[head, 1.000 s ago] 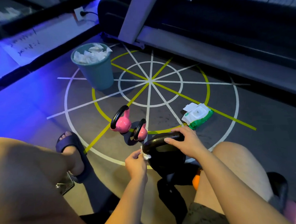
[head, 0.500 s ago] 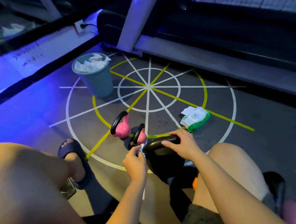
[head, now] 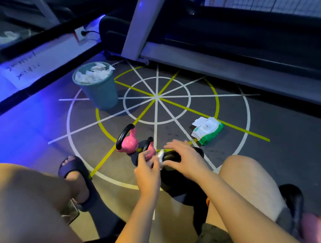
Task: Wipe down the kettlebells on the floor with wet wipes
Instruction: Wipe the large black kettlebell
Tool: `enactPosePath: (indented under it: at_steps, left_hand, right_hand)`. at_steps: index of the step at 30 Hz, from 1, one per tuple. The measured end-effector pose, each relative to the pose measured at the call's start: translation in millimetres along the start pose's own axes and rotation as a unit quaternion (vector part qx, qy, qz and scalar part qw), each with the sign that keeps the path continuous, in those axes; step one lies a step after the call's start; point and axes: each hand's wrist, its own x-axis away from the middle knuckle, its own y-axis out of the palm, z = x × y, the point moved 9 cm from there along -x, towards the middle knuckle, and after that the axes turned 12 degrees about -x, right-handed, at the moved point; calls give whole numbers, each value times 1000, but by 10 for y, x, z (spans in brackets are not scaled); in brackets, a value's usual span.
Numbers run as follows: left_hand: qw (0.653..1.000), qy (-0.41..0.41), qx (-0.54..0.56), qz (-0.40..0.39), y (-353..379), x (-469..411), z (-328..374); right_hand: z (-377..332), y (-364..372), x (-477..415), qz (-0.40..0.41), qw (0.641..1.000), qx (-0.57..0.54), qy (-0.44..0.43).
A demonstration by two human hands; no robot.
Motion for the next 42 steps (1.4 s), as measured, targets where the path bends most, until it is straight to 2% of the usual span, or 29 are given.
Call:
enactPosePath:
  at_steps: [3, 6, 9, 11, 14, 16, 20, 23, 25, 27, 30, 32, 34, 36, 39, 42]
  left_hand:
    - [1000, -1, -4, -30, 52, -35, 22]
    - [991, -36, 85, -93, 64, -133, -154]
    - [987, -11, 117, -109, 32, -153, -225]
    - [988, 6, 88, -124, 46, -138, -273]
    - [981, 57, -14, -186, 159, -74, -313]
    - [974, 77, -45, -206, 192, -33, -298]
    - [979, 84, -61, -173, 176, -85, -305]
    - [981, 82, -67, -161, 175, -83, -282]
    - [978, 90, -100, -159, 184, -77, -274]
    - [975, 95, -126, -157, 174, -91, -256]
    - [969, 111, -146, -168, 150, -120, -199]
    - [962, 117, -165, -182, 157, -139, -187]
    - [962, 114, -167, -185, 169, -158, -192]
    - [964, 115, -159, -182, 206, -143, -148]
    - [960, 153, -139, -186, 331, -105, 49]
    - [931, 212, -191, -229, 560, -108, 217]
  right_hand:
    - [-47, 147, -19, -28, 999, -10, -11]
    - [-22, 178, -23, -53, 998, 17, 6]
    - [-103, 216, -29, -56, 996, 66, -4]
    - [-177, 281, -43, -57, 993, 96, -23]
    - [-259, 378, -72, -56, 988, 132, -52]
    - [-233, 387, -77, -47, 989, 130, -46]
    - [172, 48, 49, 5, 992, 92, 85]
    - [505, -467, 260, 94, 975, 36, 199]
    - [610, -602, 288, 130, 963, 1, 235]
    - [457, -515, 223, 125, 970, -21, 206]
    - [54, -96, 146, 35, 992, -13, 124]
    - [-5, -111, 162, 45, 991, -1, 130]
    - [118, -339, 226, 131, 978, -13, 164]
    - [393, -533, 330, 187, 951, -27, 243]
    - [813, -662, 465, 210, 910, -59, 354]
    - [1051, -636, 512, 237, 868, -126, 419]
